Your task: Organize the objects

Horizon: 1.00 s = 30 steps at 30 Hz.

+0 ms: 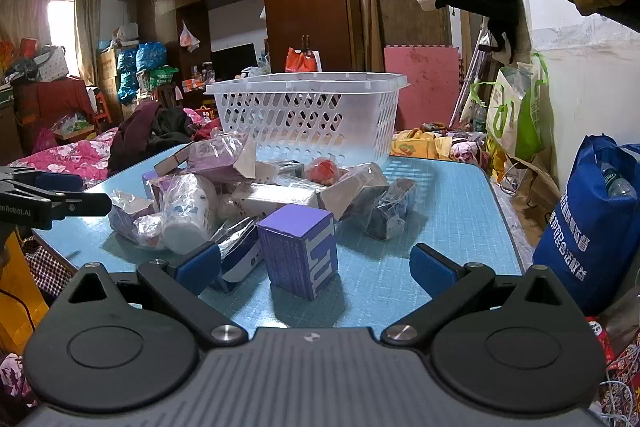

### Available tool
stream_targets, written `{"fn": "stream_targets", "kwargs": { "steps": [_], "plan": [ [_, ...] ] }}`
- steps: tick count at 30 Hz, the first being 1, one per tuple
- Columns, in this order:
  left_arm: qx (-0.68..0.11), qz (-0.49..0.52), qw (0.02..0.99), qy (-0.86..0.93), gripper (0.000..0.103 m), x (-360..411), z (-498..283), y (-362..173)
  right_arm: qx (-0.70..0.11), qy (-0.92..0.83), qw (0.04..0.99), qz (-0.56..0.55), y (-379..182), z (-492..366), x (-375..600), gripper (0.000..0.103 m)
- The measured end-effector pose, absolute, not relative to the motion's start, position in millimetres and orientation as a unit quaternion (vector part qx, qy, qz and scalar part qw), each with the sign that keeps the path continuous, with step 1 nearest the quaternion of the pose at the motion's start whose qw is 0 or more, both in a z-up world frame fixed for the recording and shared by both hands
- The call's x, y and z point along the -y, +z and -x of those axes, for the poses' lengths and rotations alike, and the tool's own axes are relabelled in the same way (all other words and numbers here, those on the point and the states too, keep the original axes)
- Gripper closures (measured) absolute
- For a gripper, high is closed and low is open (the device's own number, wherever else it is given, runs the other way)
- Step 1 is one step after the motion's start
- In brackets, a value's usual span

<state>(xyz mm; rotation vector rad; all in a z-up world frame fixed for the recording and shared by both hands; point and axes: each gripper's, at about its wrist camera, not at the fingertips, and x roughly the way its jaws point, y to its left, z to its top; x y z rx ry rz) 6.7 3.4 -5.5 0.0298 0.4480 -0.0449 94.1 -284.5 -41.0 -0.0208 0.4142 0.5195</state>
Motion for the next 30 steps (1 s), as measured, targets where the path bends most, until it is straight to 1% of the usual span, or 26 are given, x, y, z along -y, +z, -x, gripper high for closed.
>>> {"fn": "stream_targets", "kwargs": {
  "steps": [30],
  "plan": [
    [-0.225,-0.005,0.974,-0.025,0.0,-5.6,-8.1,-7.1,-0.203,0.255,0.945,0.012,-41.5,-94.1,284.9,0.0]
  ]
}}
